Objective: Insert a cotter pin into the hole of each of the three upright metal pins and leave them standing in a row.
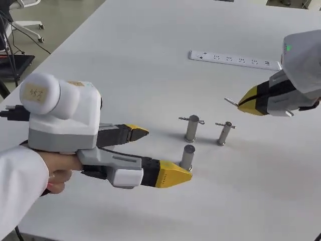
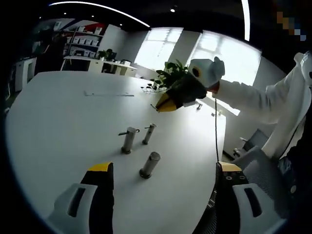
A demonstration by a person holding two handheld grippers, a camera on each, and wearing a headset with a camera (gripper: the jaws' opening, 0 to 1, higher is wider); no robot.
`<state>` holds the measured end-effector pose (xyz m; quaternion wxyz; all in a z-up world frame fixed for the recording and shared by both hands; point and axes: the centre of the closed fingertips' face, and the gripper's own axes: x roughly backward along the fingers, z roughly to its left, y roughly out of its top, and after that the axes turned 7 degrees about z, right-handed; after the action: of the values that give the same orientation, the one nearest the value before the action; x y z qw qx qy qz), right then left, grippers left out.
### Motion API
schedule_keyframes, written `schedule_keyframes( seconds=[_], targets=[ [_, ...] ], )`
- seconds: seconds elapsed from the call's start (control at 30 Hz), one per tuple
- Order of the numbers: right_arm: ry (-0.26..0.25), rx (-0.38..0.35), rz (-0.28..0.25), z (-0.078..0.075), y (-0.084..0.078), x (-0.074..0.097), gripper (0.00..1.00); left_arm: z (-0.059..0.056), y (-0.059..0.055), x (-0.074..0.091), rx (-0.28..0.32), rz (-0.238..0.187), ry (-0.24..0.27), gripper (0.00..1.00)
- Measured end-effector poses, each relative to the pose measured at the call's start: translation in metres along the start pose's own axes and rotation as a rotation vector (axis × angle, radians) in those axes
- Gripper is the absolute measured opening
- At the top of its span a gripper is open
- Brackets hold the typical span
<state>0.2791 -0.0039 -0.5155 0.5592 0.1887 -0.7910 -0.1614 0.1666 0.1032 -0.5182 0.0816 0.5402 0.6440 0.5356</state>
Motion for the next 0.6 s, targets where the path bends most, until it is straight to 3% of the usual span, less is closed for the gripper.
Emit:
schedule_keyframes(
  seconds=[0.1, 0.2, 0.3, 0.37, 0.6],
  targets=[
    [-0.013, -0.011, -0.016, 0.003, 0.002, 0.005, 0.0, -0.001, 0.004, -0.004, 0.029, -0.024, -0.022, 0.81],
    [-0.028, -0.018, -0.033, 0.008, 0.006, 0.01, 0.0, -0.003, 0.015, -0.006, 0.032, -0.076, -0.039, 0.76],
    [-0.046, -0.026, -0.056, 0.014, 0.012, 0.016, 0.0, -0.003, 0.022, -0.009, 0.048, -0.086, -0.049, 0.75],
    [-0.047, -0.093, -0.1, 0.019, 0.021, 0.02, 0.0, -0.002, 0.024, -0.012, 0.065, -0.087, -0.062, 0.74],
    [-0.089, -0.063, -0.139, 0.031, 0.034, 0.029, 0.0, -0.002, 0.028, -0.022, 0.113, -0.084, -0.094, 0.62]
  ],
)
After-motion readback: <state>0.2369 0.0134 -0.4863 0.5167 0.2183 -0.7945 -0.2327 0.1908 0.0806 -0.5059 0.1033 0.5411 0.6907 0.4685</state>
